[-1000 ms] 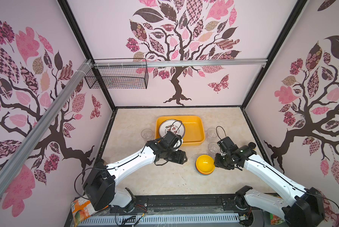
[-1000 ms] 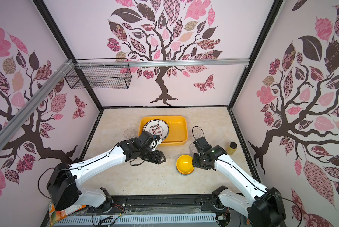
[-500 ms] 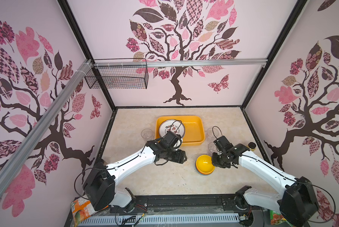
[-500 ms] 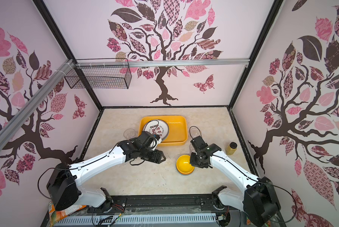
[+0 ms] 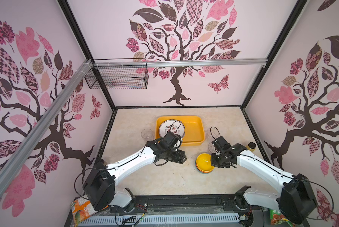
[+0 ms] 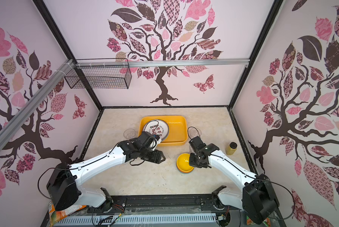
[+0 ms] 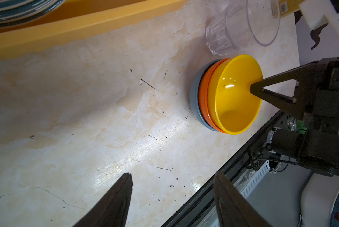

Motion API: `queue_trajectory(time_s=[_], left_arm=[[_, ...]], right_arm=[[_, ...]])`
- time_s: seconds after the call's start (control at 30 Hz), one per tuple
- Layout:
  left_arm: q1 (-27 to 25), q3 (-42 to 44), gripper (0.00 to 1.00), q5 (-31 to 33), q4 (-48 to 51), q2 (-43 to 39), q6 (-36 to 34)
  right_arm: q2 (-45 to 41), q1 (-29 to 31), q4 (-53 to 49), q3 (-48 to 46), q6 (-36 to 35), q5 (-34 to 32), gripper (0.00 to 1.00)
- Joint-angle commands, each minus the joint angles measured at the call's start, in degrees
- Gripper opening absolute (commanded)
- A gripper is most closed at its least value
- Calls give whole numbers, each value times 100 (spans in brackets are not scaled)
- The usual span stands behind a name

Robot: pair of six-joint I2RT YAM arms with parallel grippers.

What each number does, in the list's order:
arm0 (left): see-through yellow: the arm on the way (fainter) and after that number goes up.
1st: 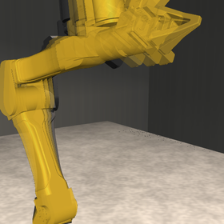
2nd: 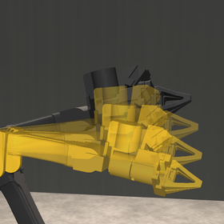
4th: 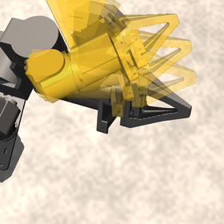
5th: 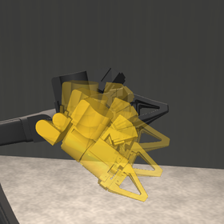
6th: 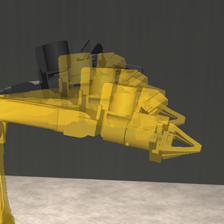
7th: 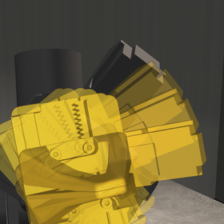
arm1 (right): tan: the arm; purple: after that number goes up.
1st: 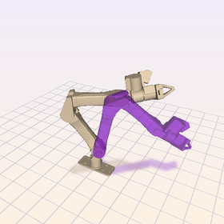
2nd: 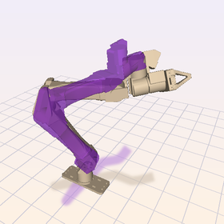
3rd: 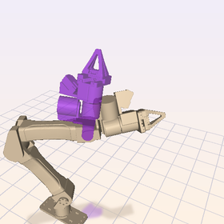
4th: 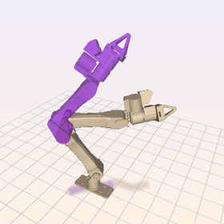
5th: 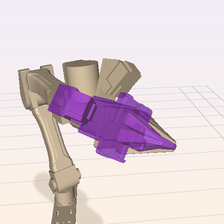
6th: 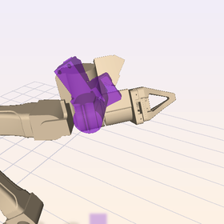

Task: Place the mixed dishes into the plastic bin
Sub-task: 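Lift the yellow bowl off the orange bowl with the right gripper, then carry the yellow bowl into the yellow bin with the right gripper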

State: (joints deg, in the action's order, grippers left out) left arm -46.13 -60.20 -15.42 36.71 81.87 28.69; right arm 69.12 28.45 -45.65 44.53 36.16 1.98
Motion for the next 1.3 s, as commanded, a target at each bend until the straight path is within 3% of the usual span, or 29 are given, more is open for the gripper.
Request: queue_trajectory(time_s=[0.0,0.17,0.57,0.97,1.27], left_arm=[[-8,149,69,74,-28,-79,23],[-6,146,69,176,25,-129,30],[39,390,70,1071,5,-894,380],[738,795,73,1004,-73,-1940,674],[842,786,73,1180,23,-2095,666]], right_arm=[[51,40,-236,208,-88,-191,7],[29,90,-439,447,-188,-324,4],[162,122,-917,1438,-495,-191,1],[1017,111,-776,2643,-734,197,1],[1871,-67,-477,3490,-708,175,1]])
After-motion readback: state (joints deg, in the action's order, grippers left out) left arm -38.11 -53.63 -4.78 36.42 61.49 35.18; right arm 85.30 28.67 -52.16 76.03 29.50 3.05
